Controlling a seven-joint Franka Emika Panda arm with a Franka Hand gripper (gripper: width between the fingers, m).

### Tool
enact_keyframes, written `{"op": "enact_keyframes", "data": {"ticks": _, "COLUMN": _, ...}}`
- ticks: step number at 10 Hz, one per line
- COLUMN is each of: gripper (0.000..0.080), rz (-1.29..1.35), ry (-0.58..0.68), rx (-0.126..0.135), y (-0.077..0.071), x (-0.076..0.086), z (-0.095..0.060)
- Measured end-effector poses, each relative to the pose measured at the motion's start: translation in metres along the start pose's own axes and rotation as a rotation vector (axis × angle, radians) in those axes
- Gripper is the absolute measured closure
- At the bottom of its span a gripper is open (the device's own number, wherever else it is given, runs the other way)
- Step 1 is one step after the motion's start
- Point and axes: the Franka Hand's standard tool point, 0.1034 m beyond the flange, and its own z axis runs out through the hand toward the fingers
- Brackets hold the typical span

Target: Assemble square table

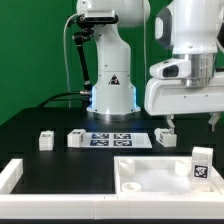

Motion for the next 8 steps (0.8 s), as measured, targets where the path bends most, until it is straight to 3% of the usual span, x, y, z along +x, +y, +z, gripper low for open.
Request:
{"op": "enact_keyframes", "data": {"ticks": 4, "gripper": 0.0151, "rz": -0.124, "ry": -0.027, "rx": 0.003, "y": 0.002, "x": -0.004, "z": 0.002}}
{"op": "enact_keyframes", "data": {"ticks": 5, "gripper": 0.0151, "rz": -0.095, "ry": -0.074, "rx": 0.006, "y": 0.003, "x": -0.017, "z": 0.008}}
{"op": "enact_keyframes", "data": {"ticks": 6, "gripper": 0.0151, "rz": -0.078, "ry": -0.151, "rx": 0.009, "y": 0.003, "x": -0.04, "z": 0.016}}
{"op": "enact_keyframes", "data": {"ticks": 7, "gripper": 0.0151, "rz": -0.077, "ry": -0.273, "rx": 0.01, "y": 0.002, "x": -0.063, "z": 0.019}}
{"op": "enact_keyframes", "data": {"ticks": 8, "gripper": 0.0151, "rz": -0.069, "ry": -0.363, "rx": 0.008, "y": 0.002, "x": -0.075, "z": 0.02}}
